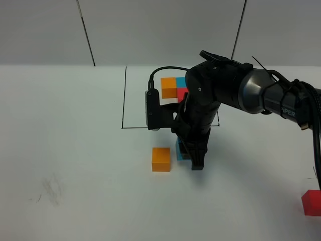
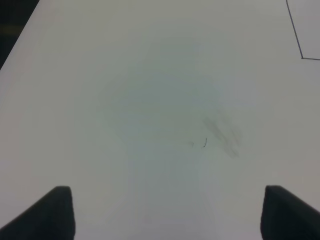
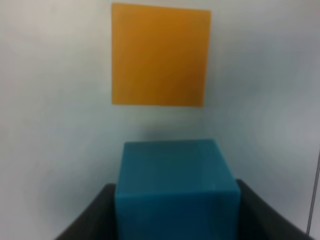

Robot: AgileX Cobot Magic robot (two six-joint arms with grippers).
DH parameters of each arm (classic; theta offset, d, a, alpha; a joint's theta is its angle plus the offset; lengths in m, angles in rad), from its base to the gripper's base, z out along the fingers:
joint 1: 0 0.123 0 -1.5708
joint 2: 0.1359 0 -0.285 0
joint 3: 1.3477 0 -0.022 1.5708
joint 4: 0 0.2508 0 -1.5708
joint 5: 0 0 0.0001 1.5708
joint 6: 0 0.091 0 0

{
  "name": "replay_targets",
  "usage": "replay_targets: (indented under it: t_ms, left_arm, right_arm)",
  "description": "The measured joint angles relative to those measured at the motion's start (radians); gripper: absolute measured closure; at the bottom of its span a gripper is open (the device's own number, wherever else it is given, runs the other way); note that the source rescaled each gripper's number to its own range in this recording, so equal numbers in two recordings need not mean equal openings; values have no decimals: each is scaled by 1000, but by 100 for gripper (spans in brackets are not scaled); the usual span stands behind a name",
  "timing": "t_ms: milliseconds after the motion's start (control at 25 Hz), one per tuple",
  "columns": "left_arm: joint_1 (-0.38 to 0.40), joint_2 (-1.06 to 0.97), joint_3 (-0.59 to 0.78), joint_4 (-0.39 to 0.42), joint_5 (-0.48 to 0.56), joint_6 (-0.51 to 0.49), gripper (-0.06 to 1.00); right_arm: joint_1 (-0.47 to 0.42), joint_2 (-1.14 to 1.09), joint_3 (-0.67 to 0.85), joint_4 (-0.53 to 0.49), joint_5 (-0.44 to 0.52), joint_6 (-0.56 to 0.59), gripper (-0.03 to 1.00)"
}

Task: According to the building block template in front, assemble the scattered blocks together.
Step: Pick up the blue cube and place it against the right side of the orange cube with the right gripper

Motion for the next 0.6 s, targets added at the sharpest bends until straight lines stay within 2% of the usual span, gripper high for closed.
replay_targets:
  t_ms: [600]
  left_arm:
    - [0, 0, 0, 0, 0, 1, 27]
  right_arm:
    - [18, 58, 0, 25, -28, -6, 76]
